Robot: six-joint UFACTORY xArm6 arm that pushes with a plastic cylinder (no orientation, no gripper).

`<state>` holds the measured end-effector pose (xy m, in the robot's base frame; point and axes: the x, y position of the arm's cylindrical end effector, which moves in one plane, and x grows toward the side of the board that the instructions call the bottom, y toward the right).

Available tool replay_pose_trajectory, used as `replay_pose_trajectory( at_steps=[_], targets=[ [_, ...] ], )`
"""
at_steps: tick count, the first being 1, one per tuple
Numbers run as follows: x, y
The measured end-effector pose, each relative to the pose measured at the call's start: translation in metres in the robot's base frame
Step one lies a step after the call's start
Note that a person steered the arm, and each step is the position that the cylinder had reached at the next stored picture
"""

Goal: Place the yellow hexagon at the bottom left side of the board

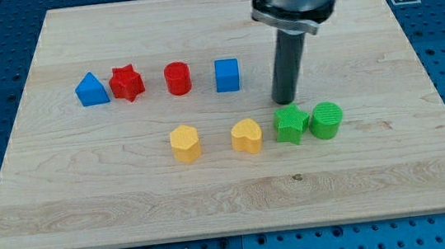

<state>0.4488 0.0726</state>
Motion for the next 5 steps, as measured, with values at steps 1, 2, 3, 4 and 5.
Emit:
replay_pose_trajectory(
  at_steps=[1, 2, 3, 4, 5],
  targets=[
    [0.019, -0.009],
    [0.039, 0.003],
    [0.057, 0.012],
    [0.059, -0.018],
    [0.059, -0.064]
  ],
)
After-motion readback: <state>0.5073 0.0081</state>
